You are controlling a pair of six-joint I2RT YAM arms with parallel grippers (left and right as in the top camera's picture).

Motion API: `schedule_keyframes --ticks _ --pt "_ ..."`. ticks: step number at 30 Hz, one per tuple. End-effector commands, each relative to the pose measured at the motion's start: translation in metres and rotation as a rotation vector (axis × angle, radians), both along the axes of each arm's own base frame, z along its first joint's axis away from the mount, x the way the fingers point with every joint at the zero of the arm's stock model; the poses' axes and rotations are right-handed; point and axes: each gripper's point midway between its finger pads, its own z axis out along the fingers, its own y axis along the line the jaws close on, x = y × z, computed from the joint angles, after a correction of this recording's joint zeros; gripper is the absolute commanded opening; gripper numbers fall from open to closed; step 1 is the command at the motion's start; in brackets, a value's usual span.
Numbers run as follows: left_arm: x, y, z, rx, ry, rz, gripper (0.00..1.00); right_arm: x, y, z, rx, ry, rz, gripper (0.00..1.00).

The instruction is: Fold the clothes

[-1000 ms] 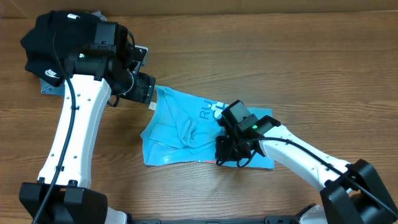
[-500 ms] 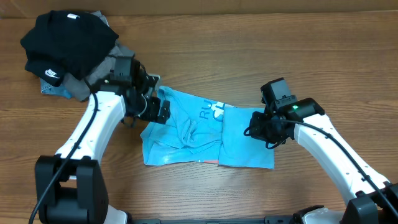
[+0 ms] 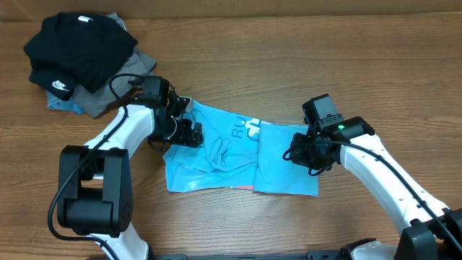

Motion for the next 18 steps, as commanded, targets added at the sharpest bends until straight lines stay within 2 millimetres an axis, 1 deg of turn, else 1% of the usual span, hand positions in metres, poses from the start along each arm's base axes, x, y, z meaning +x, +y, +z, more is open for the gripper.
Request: schedule_keyframes --ticks 1,3,5,8,12,13,14,16,17,18 --pt "-0.025 -0.023 -0.031 -0.146 0.145 -0.010 0.96 0.002 -0.002 -0.003 -0.011 -0.007 -0.006 0.21" --pt "-0.026 -0.028 -0.029 -0.181 0.149 -0.013 0.95 0.002 -0.002 -0.003 -0.011 -0.008 -0.006 0.21" --pt "-0.026 -0.028 -0.029 -0.178 0.149 -0.017 0.90 0.002 -0.002 -0.003 -0.011 -0.007 -0.006 0.21" --pt "-0.030 -0.024 -0.033 -0.145 0.161 -0.022 0.74 0.002 -0.002 -0.003 -0.011 -0.007 -0.006 0.21" --pt "-0.037 -0.026 -0.038 -0.107 0.174 -0.042 0.55 0.002 -0.002 -0.003 -0.011 -0.008 -0.006 0.21" --pt "-0.039 -0.026 -0.039 -0.095 0.175 -0.049 0.48 0.002 -0.002 -0.003 -0.011 -0.007 -0.006 0.21" --pt "-0.039 -0.026 -0.040 -0.083 0.175 -0.055 0.34 0.002 -0.002 -0.003 -0.011 -0.007 -0.006 0.21" --pt "-0.041 -0.026 -0.040 -0.077 0.180 -0.057 0.14 0.002 -0.002 -0.003 -0.012 -0.007 -0.006 0.21" --pt "-0.041 -0.025 -0.039 -0.077 0.184 -0.057 0.06 0.002 -0.002 -0.003 -0.011 -0.006 -0.006 0.21" --pt "-0.041 -0.024 -0.037 -0.077 0.189 -0.052 0.04 0.002 -0.002 -0.003 -0.012 -0.006 -0.006 0.21"
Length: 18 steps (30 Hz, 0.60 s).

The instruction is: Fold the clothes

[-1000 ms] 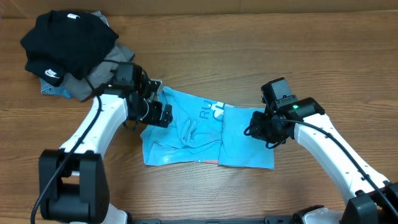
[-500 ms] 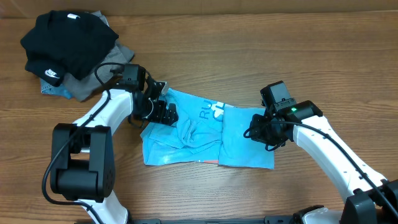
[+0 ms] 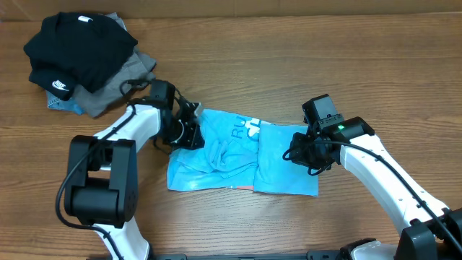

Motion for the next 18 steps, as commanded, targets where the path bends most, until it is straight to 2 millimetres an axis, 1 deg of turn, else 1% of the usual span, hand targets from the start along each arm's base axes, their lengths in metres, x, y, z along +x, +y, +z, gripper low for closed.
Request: schedule_keyframes --ticks 1,3,7,9,10,11,12,13,14,15,16,18 --pt "-0.021 0.011 -0.022 0.075 0.098 -0.002 0.04 0.000 -0.002 -0.002 -0.014 0.004 -0.006 0.21" --pt "-0.017 0.019 -0.012 0.080 0.104 0.020 0.04 -0.001 -0.003 -0.003 -0.015 0.007 -0.005 0.21" --pt "0.009 0.060 0.035 0.174 0.070 0.106 0.04 -0.003 -0.004 -0.003 -0.018 0.017 -0.007 0.21" --pt "0.022 0.079 0.066 0.215 0.023 0.144 0.04 -0.003 -0.004 -0.003 -0.018 0.018 -0.006 0.21" --pt "0.029 0.085 0.083 0.221 -0.008 0.162 0.04 -0.003 -0.003 -0.003 -0.018 0.017 -0.006 0.21" --pt "0.036 0.086 0.098 0.209 -0.037 0.181 0.04 -0.003 -0.003 -0.003 -0.018 0.016 -0.006 0.21" --pt "0.042 0.083 0.115 0.179 -0.069 0.190 0.04 -0.003 -0.003 -0.003 -0.017 0.014 -0.007 0.21" --pt "0.045 0.078 0.128 0.153 -0.094 0.188 0.04 -0.002 -0.003 -0.003 -0.017 0.012 -0.006 0.21" --pt "0.047 0.070 0.140 0.125 -0.116 0.176 0.04 -0.002 -0.003 -0.003 -0.016 0.012 -0.007 0.21" --pt "0.047 0.062 0.148 0.107 -0.127 0.168 0.04 -0.002 -0.003 -0.003 -0.016 0.011 -0.007 0.21" --pt "0.045 0.044 0.155 0.094 -0.133 0.155 0.04 -0.002 -0.003 -0.003 -0.016 0.013 -0.006 0.21" --pt "0.038 0.020 0.155 0.087 -0.120 0.121 0.04 -0.002 -0.003 -0.003 -0.017 0.013 -0.007 0.21"
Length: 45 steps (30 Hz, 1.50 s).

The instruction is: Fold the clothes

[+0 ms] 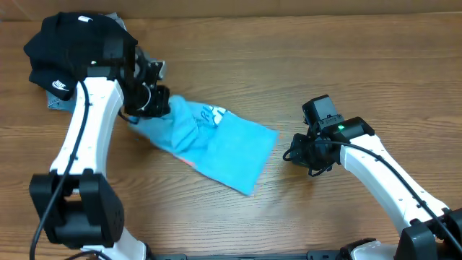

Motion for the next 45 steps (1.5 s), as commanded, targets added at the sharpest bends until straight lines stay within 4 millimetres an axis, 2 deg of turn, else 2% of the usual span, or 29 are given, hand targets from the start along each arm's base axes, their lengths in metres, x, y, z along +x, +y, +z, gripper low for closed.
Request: schedule_keyframes --ticks 1,2,3,6,9,14,15,16,17,19,22,24,28,32,34,35,40,43,44,45 --pt "-0.015 -0.061 0.013 -0.050 0.012 -0.077 0.04 0.001 -0.001 -0.002 -0.007 0.002 -0.006 0.21" --pt "-0.019 -0.074 0.012 -0.053 0.020 -0.098 0.04 0.001 -0.001 -0.002 -0.007 0.002 -0.006 0.21" --pt "-0.027 -0.095 0.011 -0.050 0.027 -0.142 0.04 0.001 -0.001 -0.002 -0.007 0.002 -0.006 0.21" --pt "-0.041 -0.130 0.007 -0.001 0.024 -0.182 0.04 0.001 -0.001 -0.002 -0.007 0.002 -0.006 0.21" --pt "-0.055 -0.149 0.001 0.096 0.019 -0.183 0.09 0.000 -0.002 -0.002 -0.008 0.004 -0.006 0.21" --pt "-0.084 -0.179 -0.009 0.133 0.041 -0.249 0.16 0.000 -0.002 -0.002 -0.008 0.005 -0.006 0.21" --pt "-0.090 -0.182 -0.012 0.136 0.052 -0.254 0.21 0.000 -0.002 -0.002 -0.008 0.005 -0.006 0.22" --pt "-0.093 -0.185 -0.014 0.138 0.059 -0.256 0.40 0.000 -0.002 -0.002 -0.008 0.005 -0.006 0.24" --pt "-0.096 -0.188 -0.017 0.140 0.066 -0.259 0.56 0.000 -0.002 -0.002 -0.008 0.005 -0.006 0.33" --pt "-0.100 -0.193 -0.019 0.142 0.067 -0.275 0.62 0.000 -0.002 -0.002 -0.008 0.005 -0.006 0.45" --pt "-0.096 -0.189 -0.017 0.159 0.054 -0.274 0.62 0.000 -0.002 -0.002 -0.008 0.006 -0.006 0.47" --pt "-0.086 -0.175 -0.014 0.212 0.030 -0.247 0.62 -0.001 -0.002 -0.002 -0.009 0.008 -0.006 0.48" --pt "-0.052 -0.132 -0.007 0.326 -0.036 -0.137 0.70 -0.002 -0.002 -0.002 -0.011 0.014 -0.006 0.48" --pt "-0.015 -0.111 -0.011 0.293 -0.097 -0.125 0.78 -0.002 -0.002 -0.002 -0.010 0.011 -0.005 0.48" --pt "-0.005 -0.105 -0.020 0.260 -0.087 -0.130 0.80 -0.002 -0.002 -0.002 -0.010 0.013 -0.005 0.48" --pt "0.000 -0.107 -0.032 0.209 -0.059 -0.153 0.80 -0.003 -0.002 -0.002 -0.011 0.015 -0.006 0.48" --pt "-0.001 -0.127 -0.064 0.059 0.031 -0.241 0.76 -0.003 -0.002 -0.002 -0.011 0.015 -0.006 0.48" --pt "-0.007 -0.145 -0.074 -0.043 0.075 -0.285 0.71 -0.003 -0.002 -0.002 -0.011 0.016 -0.006 0.48" --pt "-0.009 -0.149 -0.075 -0.070 0.079 -0.301 0.62 -0.003 -0.002 -0.002 -0.011 0.015 -0.005 0.48" --pt "-0.010 -0.152 -0.075 -0.090 0.087 -0.305 0.40 -0.003 -0.002 -0.002 -0.011 0.015 -0.005 0.48"
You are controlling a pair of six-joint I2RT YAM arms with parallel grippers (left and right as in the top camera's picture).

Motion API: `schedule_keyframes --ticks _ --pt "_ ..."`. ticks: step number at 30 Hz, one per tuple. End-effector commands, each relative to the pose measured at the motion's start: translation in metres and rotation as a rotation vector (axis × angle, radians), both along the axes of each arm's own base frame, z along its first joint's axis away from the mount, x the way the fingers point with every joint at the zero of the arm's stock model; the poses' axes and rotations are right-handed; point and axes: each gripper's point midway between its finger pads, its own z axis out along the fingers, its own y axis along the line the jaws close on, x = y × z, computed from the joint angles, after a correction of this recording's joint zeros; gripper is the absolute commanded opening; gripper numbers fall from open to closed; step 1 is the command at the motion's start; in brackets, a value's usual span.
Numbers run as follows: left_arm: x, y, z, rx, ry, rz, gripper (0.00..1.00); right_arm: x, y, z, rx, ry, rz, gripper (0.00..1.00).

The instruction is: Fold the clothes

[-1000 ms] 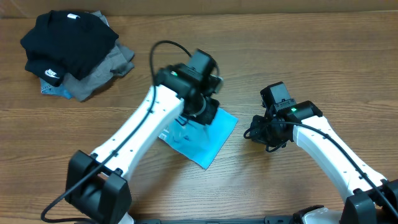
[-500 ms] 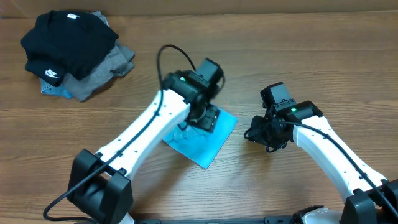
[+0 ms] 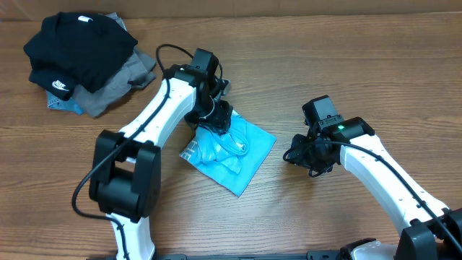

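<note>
A light blue shirt lies crumpled in a rough diamond shape at the middle of the table. My left gripper is at its upper left corner, shut on a bunch of the cloth. White print shows at the shirt's left edge. My right gripper sits low over bare wood just right of the shirt, not touching it. Its fingers are dark and too small to read as open or shut.
A pile of clothes sits at the far left corner: a black garment on top, a grey one beneath, and a blue scrap poking out. The wooden table stretches around.
My left gripper has moved from beside the clothes pile to the table's middle, with the blue shirt in it. The shirt is now more bunched and compact. The right arm has not moved.
The shirt first lay spread between both grippers, the left at its upper left edge and the right at its right edge. Then the left gripper held it near the pile, clear of the right gripper. Now it lies bunched mid-table.
</note>
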Motion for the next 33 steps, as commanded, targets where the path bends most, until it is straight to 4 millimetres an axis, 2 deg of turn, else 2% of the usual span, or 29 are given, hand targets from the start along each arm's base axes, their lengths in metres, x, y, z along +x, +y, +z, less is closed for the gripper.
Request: schedule_keyframes --ticks 1,2,3,4,11,16,20,24,25,26,28,30,33 --pt "-0.009 -0.031 0.012 -0.191 0.042 -0.091 0.20 0.000 -0.001 -0.002 -0.007 0.003 -0.001 0.48" --pt "-0.013 -0.037 0.016 -0.230 0.056 -0.096 0.10 -0.001 -0.002 -0.002 -0.008 0.006 -0.001 0.48" --pt "-0.015 -0.043 0.023 -0.271 0.065 -0.103 0.05 -0.002 -0.002 -0.002 -0.010 0.010 -0.001 0.48" --pt "-0.018 -0.050 0.030 -0.312 0.070 -0.114 0.04 -0.003 -0.002 -0.002 -0.012 0.014 -0.001 0.48" --pt "-0.028 -0.069 0.064 -0.323 -0.006 -0.166 0.06 -0.003 -0.004 -0.003 -0.021 0.014 -0.004 0.48" --pt "-0.042 -0.083 0.060 -0.263 -0.018 -0.221 0.10 0.000 -0.015 -0.004 -0.080 -0.002 -0.014 0.48" --pt "-0.062 -0.104 0.051 -0.232 0.000 -0.284 0.21 0.000 -0.027 -0.005 -0.147 -0.003 -0.056 0.48" --pt "-0.075 -0.116 0.043 -0.163 -0.007 -0.305 0.53 0.002 -0.039 -0.006 -0.162 0.004 -0.116 0.50" --pt "-0.078 -0.119 0.043 -0.156 -0.010 -0.315 0.58 0.003 -0.040 -0.006 -0.158 0.006 -0.125 0.52" --pt "-0.080 -0.120 0.043 -0.152 -0.012 -0.322 0.59 0.003 -0.042 -0.006 -0.156 0.008 -0.133 0.53" --pt "-0.081 -0.118 0.044 -0.134 -0.010 -0.321 0.56 0.002 -0.046 -0.006 -0.158 0.016 -0.146 0.53" --pt "-0.076 -0.107 0.047 -0.086 -0.012 -0.296 0.49 0.001 -0.048 -0.006 -0.160 0.023 -0.148 0.54" --pt "-0.054 -0.072 0.059 0.053 -0.049 -0.208 0.50 -0.001 -0.049 -0.006 -0.162 0.029 -0.148 0.54"
